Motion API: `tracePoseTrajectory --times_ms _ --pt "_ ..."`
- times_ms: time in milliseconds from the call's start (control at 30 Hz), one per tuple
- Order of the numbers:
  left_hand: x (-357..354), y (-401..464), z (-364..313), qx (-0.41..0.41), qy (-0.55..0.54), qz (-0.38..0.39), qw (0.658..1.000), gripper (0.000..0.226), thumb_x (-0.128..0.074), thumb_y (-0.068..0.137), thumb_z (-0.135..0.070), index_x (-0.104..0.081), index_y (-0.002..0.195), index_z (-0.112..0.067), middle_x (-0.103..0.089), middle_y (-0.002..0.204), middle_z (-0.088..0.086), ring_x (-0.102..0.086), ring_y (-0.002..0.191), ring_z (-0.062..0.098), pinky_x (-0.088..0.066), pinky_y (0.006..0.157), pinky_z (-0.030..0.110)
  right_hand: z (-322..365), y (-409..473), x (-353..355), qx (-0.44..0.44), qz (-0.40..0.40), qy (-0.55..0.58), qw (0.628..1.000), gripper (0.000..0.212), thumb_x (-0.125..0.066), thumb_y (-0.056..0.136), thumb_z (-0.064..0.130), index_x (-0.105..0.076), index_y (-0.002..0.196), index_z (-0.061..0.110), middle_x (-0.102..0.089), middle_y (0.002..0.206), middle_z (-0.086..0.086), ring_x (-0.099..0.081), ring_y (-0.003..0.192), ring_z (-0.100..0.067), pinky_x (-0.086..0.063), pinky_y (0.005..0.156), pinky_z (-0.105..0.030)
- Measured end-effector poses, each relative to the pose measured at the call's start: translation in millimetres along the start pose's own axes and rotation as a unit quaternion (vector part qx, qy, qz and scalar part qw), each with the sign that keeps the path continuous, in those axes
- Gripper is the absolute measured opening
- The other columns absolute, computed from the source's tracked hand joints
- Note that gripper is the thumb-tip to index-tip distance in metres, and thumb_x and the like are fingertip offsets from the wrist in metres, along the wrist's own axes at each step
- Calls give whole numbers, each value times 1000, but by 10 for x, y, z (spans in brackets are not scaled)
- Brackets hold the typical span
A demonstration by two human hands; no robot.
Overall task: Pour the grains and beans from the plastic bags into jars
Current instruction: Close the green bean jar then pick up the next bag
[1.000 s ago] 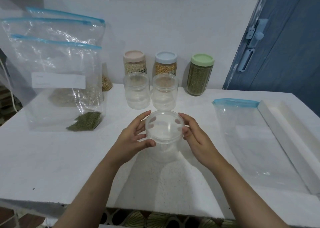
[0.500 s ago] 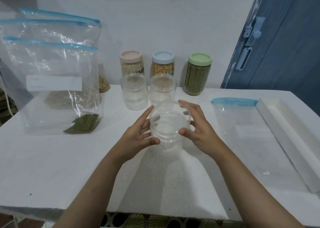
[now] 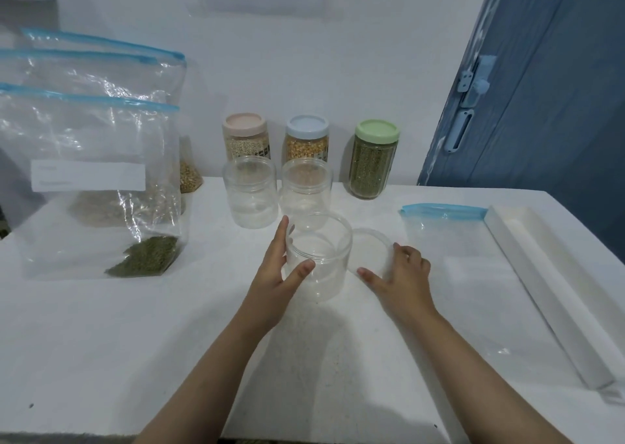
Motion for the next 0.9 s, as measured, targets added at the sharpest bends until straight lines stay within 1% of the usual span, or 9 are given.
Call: tracePoseTrajectory --times_ms 100,167,267,400,500,600,700,800,900 --pt "-22 1 23 -4 20 -6 1000 72 -55 87 -62 -2 136 -70 -11 160 -30 -18 148 1 -21 124 41 86 -25 29 -7 -16 69 997 84 -64 93 46 -21 157 13 -22 157 -10 -19 143 -31 -21 116 -37" --pt "3 -28 -17 -18 56 -32 998 71 -52 90 -62 -2 140 -64 -7 154 -39 -12 147 -5 -18 125 38 181 -101 163 29 -83 130 988 64 -59 98 35 -33 153 16 -32 152 -8 -30 141 -29 -26 118 -39" --pt "92 -88 -214 -68 95 -109 987 60 -49 96 -55 -19 148 -48 -22 149 -34 -21 145 -3 -25 122 39 405 -329 404 92 -172 211 958 35 -55 101 27 -52 135 26 -47 131 8 -50 118 -14 -46 100 -34" --pt "250 -95 -553 -128 81 -177 972 47 -49 98 -38 -39 144 -34 -42 144 -14 -37 138 8 -36 115 42 909 -530 643 189 -200 237 932 16 -53 102 20 -61 113 28 -56 111 21 -55 101 -2 -42 82 -13" --pt "496 -111 -787 -172 59 -215 959 39 -49 99 -30 -46 137 -29 -48 135 -11 -44 132 12 -40 110 35 1288 -559 717 221 -184 241 927 15 -53 102 16 -65 103 26 -62 104 15 -56 96 -1 -41 77 -11" --pt "877 -128 -910 -194 44 -246 949 34 -49 100 -26 -48 134 -28 -50 131 -11 -46 128 11 -39 106 24 1736 -545 675 232 -144 259 926 23 -54 101 15 -63 94 35 -66 100 14 -58 94 -2 -43 73 -17" --pt "1391 -114 -932 -203 44 -283 936 33 -50 100 -23 -46 129 -41 -49 130 -17 -47 127 9 -39 110 35 2214 -485 488 247 -106 283 921 25 -55 99 12 -65 90 34 -67 94 14 -58 86 -1 -43 70 -19" --pt "1984 -77 -828 -187 67 -313 929 35 -49 101 -22 -46 133 -35 -47 133 -15 -44 130 9 -37 112 43 2642 -388 169 238 -76 307 918 20 -56 98 11 -69 93 26 -69 95 9 -59 85 -7 -44 72 -22" --pt "2579 -45 -660 -167 103 -331 923 35 -48 103 -21 -45 136 -34 -43 136 -12 -37 135 12 -33 116 42 3021 -305 -262 215 -52 324 920 16 -56 99 12 -68 100 22 -66 103 3 -53 79 4 -42 70 -11"
Point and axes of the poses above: each hand's wrist, its own y-axis towards the middle knuckle, its own x-axis out of the back of the hand, z = x × y, the point moved 7 cm from there along y, towards the middle knuckle
